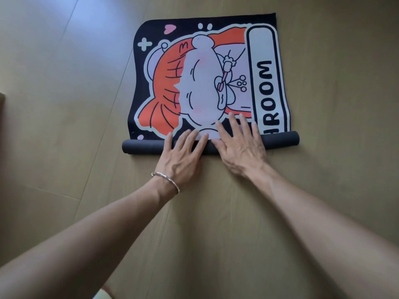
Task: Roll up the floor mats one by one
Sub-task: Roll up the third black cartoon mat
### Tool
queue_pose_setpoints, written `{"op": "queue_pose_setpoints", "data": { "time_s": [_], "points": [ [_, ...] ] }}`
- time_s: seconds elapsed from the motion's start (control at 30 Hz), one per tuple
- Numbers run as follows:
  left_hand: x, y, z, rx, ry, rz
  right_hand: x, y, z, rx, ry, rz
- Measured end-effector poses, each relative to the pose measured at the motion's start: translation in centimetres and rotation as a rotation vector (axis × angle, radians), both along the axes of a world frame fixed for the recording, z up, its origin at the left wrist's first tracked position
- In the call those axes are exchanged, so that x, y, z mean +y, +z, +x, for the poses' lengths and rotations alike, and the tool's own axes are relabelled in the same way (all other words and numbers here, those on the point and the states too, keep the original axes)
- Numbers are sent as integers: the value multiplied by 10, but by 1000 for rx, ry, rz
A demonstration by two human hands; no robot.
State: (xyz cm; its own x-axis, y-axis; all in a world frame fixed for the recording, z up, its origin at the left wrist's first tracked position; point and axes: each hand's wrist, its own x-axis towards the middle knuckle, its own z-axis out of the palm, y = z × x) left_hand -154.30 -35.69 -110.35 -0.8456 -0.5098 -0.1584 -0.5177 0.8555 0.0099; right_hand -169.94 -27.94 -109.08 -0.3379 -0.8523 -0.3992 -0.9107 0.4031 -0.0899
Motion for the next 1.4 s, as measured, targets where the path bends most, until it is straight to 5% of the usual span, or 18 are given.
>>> {"op": "queue_pose_setpoints", "data": {
  "time_s": [0.6,0.8,0.93,1.4],
  "points": [
    [20,25,12,-185,-74,140,27,14,17,-89,55,141],
    [69,7,85,-6,-244,141,94,14,83,-161,37,219],
    [84,1,110,23,-318,134,136,10,112,-147,143,6],
    [120,6,108,-15,-97,132,111,2,110,-83,60,16]
  ]
}}
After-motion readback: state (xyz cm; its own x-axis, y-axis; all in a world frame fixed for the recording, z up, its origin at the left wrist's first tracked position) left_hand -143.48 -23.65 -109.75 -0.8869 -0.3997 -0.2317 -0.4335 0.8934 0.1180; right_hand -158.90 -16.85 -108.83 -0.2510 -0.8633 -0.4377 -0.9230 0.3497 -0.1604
